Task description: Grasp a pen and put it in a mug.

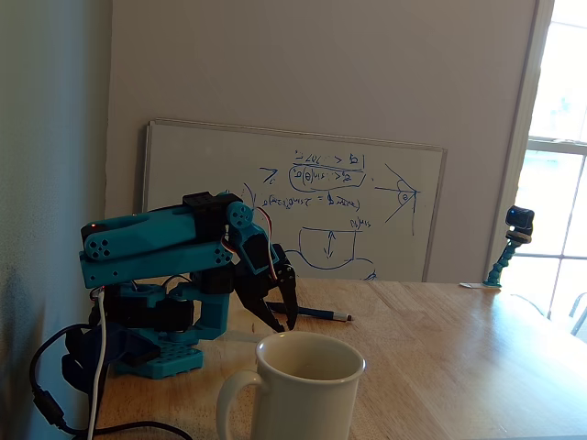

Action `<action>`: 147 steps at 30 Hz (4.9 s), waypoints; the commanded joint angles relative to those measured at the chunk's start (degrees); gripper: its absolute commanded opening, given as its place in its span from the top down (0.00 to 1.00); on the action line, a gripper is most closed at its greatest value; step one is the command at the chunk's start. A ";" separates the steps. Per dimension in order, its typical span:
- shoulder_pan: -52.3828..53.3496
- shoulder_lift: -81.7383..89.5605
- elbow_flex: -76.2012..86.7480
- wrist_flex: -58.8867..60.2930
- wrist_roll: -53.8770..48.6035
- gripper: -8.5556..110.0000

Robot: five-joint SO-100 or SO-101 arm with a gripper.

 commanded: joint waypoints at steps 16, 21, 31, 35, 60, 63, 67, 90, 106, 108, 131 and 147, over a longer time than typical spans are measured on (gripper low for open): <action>-0.26 0.79 -2.11 0.00 0.79 0.90; -0.88 -5.54 -8.53 0.00 5.80 0.90; -7.21 -23.99 -20.74 -5.36 8.88 0.80; -7.12 -31.55 -25.22 -8.35 11.95 0.77; -20.13 -78.31 -51.86 -30.32 102.48 0.75; -20.30 -81.47 -53.44 -33.22 107.31 0.73; -20.39 -85.34 -53.70 -35.95 109.34 0.68; -18.63 -94.39 -52.82 -38.14 109.25 0.64; -18.63 -96.94 -52.82 -38.14 109.34 0.85; -18.46 -96.94 -52.82 -38.14 109.34 0.87; -17.67 -82.62 -52.65 -38.14 108.54 0.91; 0.88 -65.48 -40.08 -63.54 87.01 0.91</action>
